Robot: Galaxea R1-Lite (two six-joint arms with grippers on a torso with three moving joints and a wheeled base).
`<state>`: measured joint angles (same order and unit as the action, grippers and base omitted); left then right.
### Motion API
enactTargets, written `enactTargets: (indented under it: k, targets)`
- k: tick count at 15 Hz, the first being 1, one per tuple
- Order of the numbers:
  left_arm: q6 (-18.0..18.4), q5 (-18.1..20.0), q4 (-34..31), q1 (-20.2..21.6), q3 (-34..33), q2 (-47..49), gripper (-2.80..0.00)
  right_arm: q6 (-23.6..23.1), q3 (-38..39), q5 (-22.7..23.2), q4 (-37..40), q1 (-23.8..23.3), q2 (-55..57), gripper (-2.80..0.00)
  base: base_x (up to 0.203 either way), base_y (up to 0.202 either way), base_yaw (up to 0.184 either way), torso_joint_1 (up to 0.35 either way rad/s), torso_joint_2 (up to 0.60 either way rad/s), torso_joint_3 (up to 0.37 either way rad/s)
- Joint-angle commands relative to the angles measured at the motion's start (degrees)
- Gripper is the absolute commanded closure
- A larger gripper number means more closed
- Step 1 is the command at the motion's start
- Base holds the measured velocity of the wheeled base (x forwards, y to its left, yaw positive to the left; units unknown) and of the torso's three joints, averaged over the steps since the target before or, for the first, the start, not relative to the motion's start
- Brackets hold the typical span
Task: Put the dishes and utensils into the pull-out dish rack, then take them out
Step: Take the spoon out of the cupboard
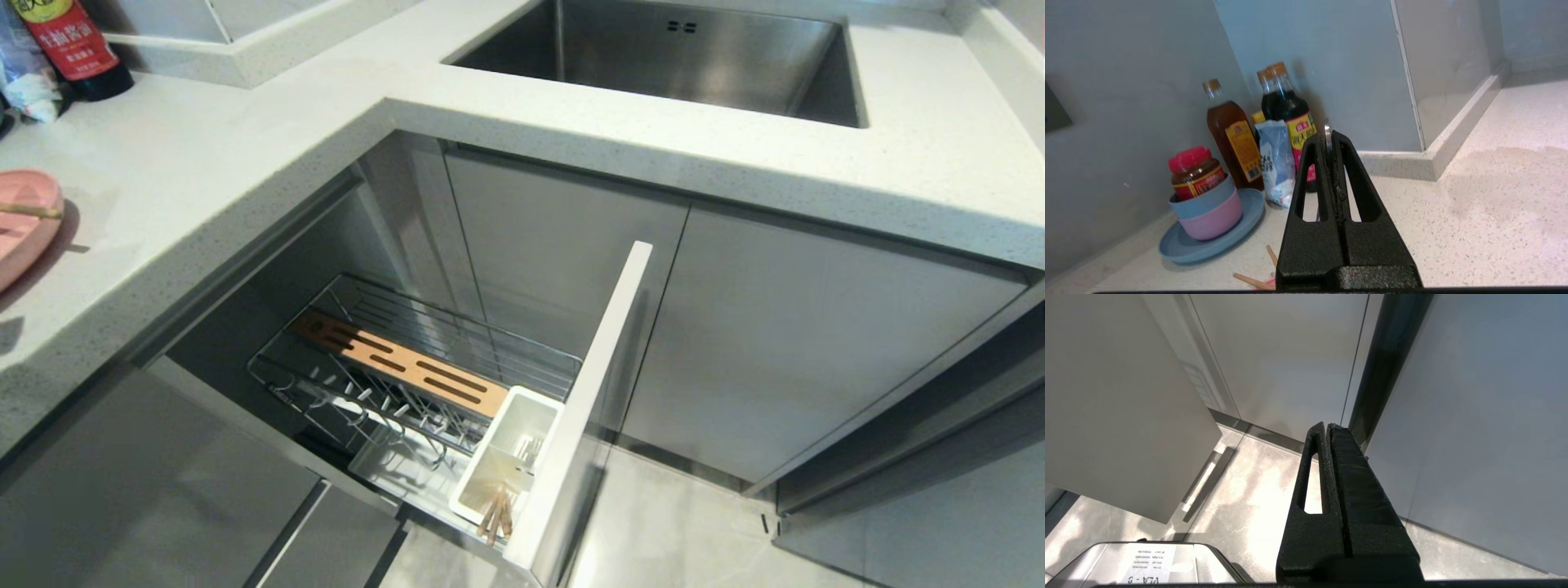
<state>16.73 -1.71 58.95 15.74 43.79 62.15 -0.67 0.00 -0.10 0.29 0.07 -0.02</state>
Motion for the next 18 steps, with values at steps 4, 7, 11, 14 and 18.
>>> enactTargets:
  k: [4,7,11,14,18]
  targets:
    - [0.15,-0.05,0.38,1.3,0.67,2.97,0.0,-0.03,0.0,0.01,-0.03,0.01,0.02,0.0,0.0,0.0,0.0,0.0,0.0,0.0]
    - [0.15,-0.05,0.38,1.48,0.68,3.57,0.0,-0.03,0.0,0.01,-0.03,0.01,-0.06,0.0,0.0,0.0,0.0,0.0,0.0,0.0]
    - [0.24,-0.05,0.46,1.81,0.68,4.12,0.0,-0.03,0.0,0.02,0.0,0.01,0.01,0.0,0.0,0.0,0.0,0.0,0.0,0.0]
    - [0.24,-0.05,0.55,2.01,0.77,4.12,0.0,-0.03,0.0,0.01,-0.03,0.01,0.02,0.0,0.0,0.0,0.0,0.0,0.0,0.0]
    - [0.24,-0.05,0.45,2.27,0.98,4.47,0.0,-0.03,0.0,0.01,-0.03,0.01,-0.03,0.0,0.0,0.0,0.0,0.0,0.0,0.0]
